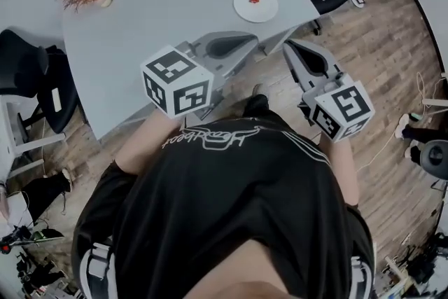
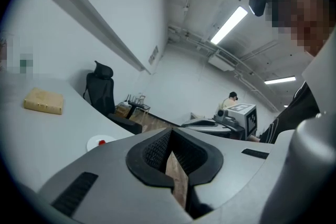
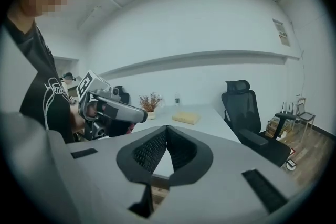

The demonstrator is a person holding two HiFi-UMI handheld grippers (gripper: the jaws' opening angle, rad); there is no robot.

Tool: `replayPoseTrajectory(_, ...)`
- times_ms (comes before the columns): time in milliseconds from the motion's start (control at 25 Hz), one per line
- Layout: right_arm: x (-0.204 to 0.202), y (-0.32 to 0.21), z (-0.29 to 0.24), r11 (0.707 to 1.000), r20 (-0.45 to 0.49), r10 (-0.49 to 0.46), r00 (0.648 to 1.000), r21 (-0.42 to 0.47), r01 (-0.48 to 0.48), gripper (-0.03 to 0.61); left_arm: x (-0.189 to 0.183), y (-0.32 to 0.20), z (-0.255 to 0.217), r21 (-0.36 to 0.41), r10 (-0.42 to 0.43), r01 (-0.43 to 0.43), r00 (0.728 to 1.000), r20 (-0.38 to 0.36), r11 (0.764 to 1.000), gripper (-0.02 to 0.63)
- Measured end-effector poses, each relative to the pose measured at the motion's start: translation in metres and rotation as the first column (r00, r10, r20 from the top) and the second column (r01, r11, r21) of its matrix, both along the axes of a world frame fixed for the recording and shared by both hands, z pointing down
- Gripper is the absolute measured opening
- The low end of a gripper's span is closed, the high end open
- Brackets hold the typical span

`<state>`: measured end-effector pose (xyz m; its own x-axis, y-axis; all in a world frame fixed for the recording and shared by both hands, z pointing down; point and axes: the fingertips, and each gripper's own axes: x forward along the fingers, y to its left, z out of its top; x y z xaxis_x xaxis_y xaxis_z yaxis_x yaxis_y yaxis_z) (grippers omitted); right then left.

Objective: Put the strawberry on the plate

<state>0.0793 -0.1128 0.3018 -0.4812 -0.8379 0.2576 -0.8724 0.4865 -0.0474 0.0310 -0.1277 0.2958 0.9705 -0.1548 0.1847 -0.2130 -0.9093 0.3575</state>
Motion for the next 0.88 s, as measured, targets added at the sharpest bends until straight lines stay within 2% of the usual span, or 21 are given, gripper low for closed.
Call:
replayPoseTrajectory(400,-0.009,0.048,0.007,1.000,0.038,-0.006,0.999,-0.021,0.007,0.009,-0.001,0.045,-0.002,-0.003,0.044,-0.044,0.999,-0.010,0.999,0.006)
replayPoseTrajectory(760,0.001,0.092,0.005,0.999,0.041,-0.020,0.999,-0.025,0.021,0.009,0.008,0.092,-0.001,-0.027,0.018,-0.018,1.000,0.009,0.999,0.006)
replayPoseTrajectory(880,0.006,0.113,-0.003,1.000,0.075,-0.025,0.997,-0.016,0.027,0.009,0.011,0.114,-0.006,-0.024,0.026,-0.026,1.000,0.011,0.999,0.006)
